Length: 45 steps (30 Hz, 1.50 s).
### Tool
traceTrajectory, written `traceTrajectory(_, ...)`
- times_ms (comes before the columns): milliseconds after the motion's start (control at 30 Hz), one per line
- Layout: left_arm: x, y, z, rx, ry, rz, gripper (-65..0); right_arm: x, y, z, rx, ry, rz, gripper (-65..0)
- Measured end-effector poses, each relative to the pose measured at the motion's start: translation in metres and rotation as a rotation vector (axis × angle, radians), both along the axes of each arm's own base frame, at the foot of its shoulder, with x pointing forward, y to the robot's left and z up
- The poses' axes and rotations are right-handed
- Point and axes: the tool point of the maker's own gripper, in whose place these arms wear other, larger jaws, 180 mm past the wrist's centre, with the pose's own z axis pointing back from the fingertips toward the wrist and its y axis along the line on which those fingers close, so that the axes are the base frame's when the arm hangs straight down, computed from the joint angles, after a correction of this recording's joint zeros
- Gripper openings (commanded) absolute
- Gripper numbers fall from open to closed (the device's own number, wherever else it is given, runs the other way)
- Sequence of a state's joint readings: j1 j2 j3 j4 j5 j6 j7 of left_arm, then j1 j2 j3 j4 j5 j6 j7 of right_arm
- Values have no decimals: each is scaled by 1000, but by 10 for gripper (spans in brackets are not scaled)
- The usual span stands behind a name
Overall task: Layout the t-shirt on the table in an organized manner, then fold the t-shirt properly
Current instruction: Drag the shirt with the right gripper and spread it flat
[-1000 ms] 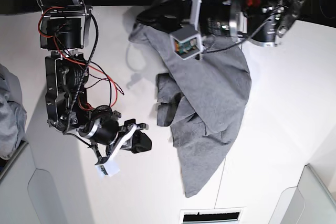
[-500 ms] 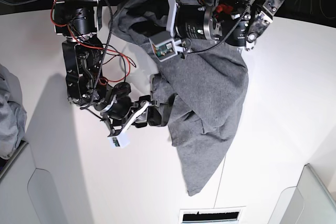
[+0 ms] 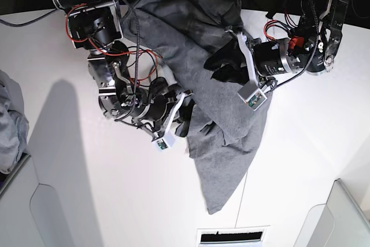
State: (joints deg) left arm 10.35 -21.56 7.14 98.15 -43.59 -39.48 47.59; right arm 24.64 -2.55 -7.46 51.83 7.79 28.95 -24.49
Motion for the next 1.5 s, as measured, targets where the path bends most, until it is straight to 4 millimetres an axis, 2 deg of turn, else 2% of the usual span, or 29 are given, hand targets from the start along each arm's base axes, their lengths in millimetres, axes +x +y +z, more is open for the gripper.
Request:
traceTrajectory(100,-7,9,-16,6,63,18,-399,43,-25,34,-24,-95,-45,-650)
traceTrajectory(200,-5,8,-10,-33,64,25,-399,84,-62,73,-26,-186,-128,-650)
traceTrajectory(333,-4,4,-3,-90,71,34,-399,114,-113,104,-26,-242,-241,-650)
traceTrajectory(367,-4,3,-2,-96,72,34,-399,119,-126,110,-23,-252,-269,-588)
traceTrajectory(433,-2,1,2,-118,69,38,-399,127,-146,122,-2,-270,-323,-307)
traceTrajectory(467,0,0,5,-131,65,39,-399,130,-156,129,26,-279,-352,-201)
traceTrajectory(500,2,0,7,-139,61,41,-399,131,-166,134,57,-281,-382,-192)
traceTrajectory(567,8,0,10,-137,48,39,-399,123,-179,126,84,-190,-410,-197)
traceTrajectory(633,15,0,15,-135,28,38,-399,105,-185,105,74,-50,-404,-197)
traceTrajectory(800,41,7,27,-84,-54,32,-398,64,-159,74,268,95,-367,-197)
traceTrajectory(933,49,14,31,-64,-75,42,-398,9,-145,15,259,230,-360,-199)
traceTrajectory(1000,48,16,30,-57,-75,42,-398,-14,-143,-8,264,246,-388,-202)
traceTrajectory(1133,50,20,27,-27,-90,44,-398,-21,-149,-16,290,192,-445,-213)
traceTrajectory(1200,53,19,30,-41,-105,51,-397,-27,-148,-21,289,197,-449,-283)
traceTrajectory(1300,54,18,31,-48,-111,54,-375,-37,-141,-29,262,218,-419,-471)
traceTrajectory(1333,55,18,33,-52,-117,57,-369,-39,-138,-31,254,225,-406,-511)
traceTrajectory(1467,55,18,33,-56,-120,59,-368,-42,-115,-32,241,234,-339,-641)
traceTrajectory(1500,55,18,33,-55,-120,58,-368,-41,-111,-30,243,233,-329,-650)
